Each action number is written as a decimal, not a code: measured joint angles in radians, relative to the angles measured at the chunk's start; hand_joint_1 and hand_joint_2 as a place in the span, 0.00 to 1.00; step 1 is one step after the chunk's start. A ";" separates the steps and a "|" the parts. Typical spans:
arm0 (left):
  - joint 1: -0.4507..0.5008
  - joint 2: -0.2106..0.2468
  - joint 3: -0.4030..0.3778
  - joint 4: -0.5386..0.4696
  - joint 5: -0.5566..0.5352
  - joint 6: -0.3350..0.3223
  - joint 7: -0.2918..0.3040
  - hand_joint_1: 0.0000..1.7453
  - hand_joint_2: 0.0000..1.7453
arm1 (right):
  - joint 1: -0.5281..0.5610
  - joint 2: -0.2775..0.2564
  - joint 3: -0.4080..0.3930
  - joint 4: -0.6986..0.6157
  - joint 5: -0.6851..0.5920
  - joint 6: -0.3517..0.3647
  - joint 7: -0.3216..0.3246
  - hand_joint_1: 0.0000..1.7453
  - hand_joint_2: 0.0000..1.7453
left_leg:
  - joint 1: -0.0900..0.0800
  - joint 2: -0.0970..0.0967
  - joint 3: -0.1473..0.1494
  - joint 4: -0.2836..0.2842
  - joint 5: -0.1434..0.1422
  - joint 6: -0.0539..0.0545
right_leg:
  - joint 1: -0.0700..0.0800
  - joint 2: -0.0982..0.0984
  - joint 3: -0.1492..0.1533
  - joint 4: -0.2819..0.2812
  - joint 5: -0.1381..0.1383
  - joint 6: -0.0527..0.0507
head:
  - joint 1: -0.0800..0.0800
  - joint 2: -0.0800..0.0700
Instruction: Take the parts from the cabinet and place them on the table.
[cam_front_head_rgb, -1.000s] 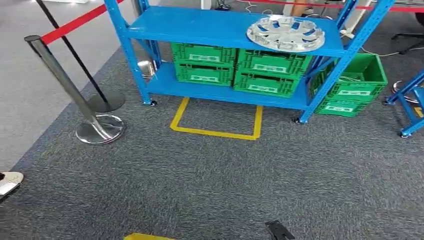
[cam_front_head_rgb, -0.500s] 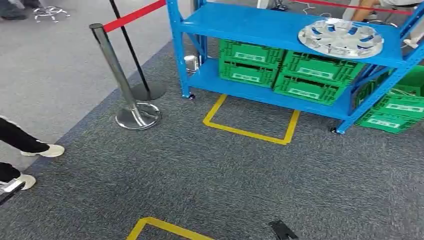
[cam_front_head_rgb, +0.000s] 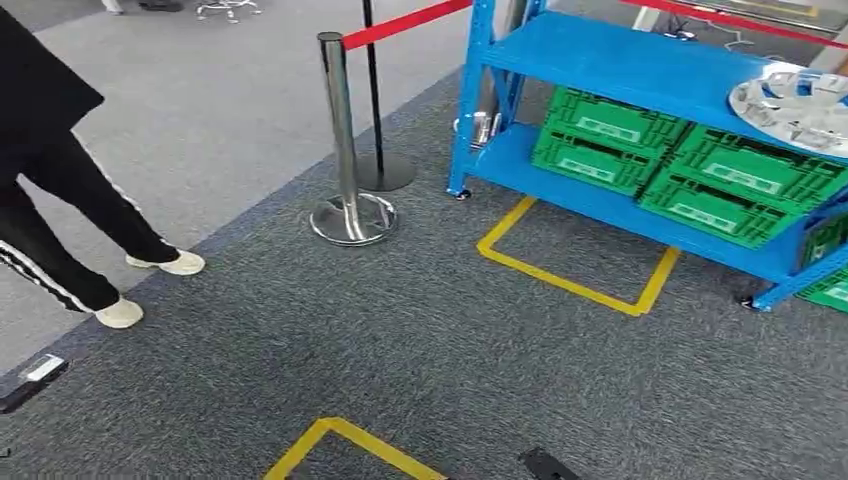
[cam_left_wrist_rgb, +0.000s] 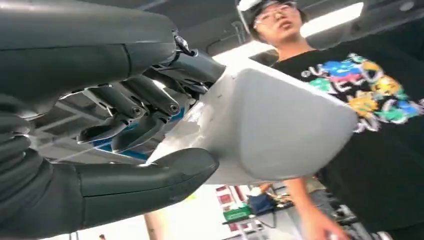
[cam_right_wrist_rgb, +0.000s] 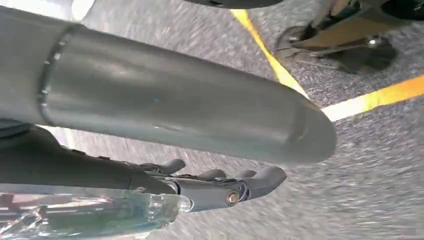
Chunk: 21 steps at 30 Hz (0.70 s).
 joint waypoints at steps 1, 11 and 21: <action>-0.010 -0.002 -0.005 0.003 0.000 -0.001 0.003 1.00 1.00 | -0.002 0.011 0.025 0.001 0.016 0.000 0.009 0.00 0.00 | 0.000 -0.014 0.000 0.000 0.001 -0.002 | 0.002 0.034 0.041 -0.089 0.041 -0.012 | 0.000 0.000; 0.029 0.014 0.016 0.036 0.000 0.060 0.019 1.00 1.00 | 0.045 0.022 0.339 0.007 0.034 0.023 -0.001 0.00 0.00 | -0.009 0.061 -0.133 0.242 -0.124 -0.043 | 0.007 -0.033 0.067 -0.162 0.079 -0.023 | -0.009 0.000; 0.042 0.013 0.027 0.050 0.000 0.053 0.015 1.00 1.00 | 0.049 0.014 0.422 0.008 0.034 0.037 0.004 0.00 0.00 | -0.018 0.126 0.007 -0.002 -0.009 -0.008 | 0.027 -0.158 0.074 -0.152 0.061 -0.005 | -0.006 0.000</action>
